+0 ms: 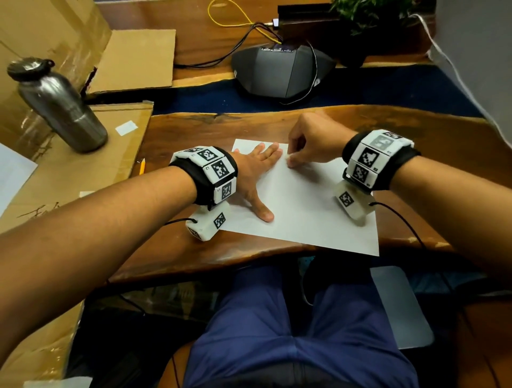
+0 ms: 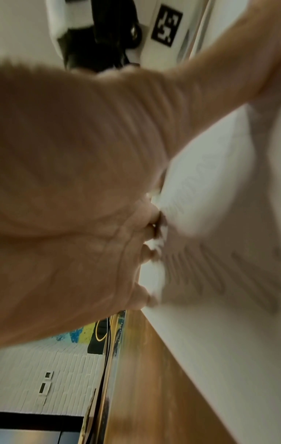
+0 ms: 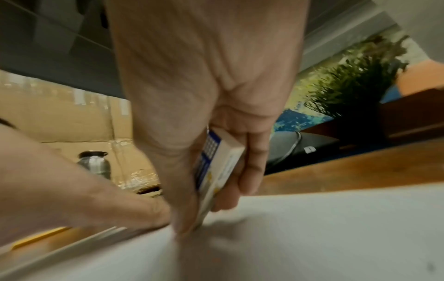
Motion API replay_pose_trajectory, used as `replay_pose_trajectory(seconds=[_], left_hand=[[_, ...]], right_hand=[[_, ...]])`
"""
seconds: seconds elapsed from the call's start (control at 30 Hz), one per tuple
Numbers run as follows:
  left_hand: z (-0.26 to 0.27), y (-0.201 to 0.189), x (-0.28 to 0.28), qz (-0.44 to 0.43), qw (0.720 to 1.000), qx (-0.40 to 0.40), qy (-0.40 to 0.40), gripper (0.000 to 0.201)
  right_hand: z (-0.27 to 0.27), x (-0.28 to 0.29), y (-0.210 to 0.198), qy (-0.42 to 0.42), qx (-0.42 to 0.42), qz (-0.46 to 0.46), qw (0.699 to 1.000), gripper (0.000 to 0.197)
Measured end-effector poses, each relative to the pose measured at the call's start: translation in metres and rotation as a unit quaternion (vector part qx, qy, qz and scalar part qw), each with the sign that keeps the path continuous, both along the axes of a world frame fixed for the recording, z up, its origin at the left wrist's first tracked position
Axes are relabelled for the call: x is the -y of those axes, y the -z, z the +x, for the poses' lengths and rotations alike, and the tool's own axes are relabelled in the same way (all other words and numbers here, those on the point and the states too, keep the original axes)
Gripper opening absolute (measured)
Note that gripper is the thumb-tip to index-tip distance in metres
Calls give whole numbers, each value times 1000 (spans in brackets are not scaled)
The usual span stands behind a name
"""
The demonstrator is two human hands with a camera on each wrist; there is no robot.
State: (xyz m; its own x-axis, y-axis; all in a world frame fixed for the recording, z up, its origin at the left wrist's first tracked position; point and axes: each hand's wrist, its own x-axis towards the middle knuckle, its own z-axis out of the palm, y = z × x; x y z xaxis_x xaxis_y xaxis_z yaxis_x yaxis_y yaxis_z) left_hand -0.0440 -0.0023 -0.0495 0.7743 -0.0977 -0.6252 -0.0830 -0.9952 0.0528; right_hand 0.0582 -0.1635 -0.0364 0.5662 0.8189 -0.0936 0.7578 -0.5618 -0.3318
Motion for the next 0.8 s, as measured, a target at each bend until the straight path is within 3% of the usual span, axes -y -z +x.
replay_pose_trajectory(seconds=[0.13, 0.37, 0.6, 0.73, 0.8], left_hand=[[-1, -2, 2, 5, 1000, -5, 2, 151], [-2, -4, 6, 13, 1000, -5, 1, 150], [1, -2, 3, 11, 1000, -7, 1, 151], [-1, -4, 3, 9, 1000, -6, 2, 150], [-1, -3, 4, 9, 1000, -6, 2, 150]], right_hand=[[-6, 1, -13, -70, -66, -113, 989, 12], [15, -8, -3, 36, 47, 25, 998, 17], [6, 6, -13, -55, -88, -109, 989, 14], [17, -4, -8, -2, 10, -10, 1000, 15], [19, -4, -5, 19, 19, 21, 999, 17]])
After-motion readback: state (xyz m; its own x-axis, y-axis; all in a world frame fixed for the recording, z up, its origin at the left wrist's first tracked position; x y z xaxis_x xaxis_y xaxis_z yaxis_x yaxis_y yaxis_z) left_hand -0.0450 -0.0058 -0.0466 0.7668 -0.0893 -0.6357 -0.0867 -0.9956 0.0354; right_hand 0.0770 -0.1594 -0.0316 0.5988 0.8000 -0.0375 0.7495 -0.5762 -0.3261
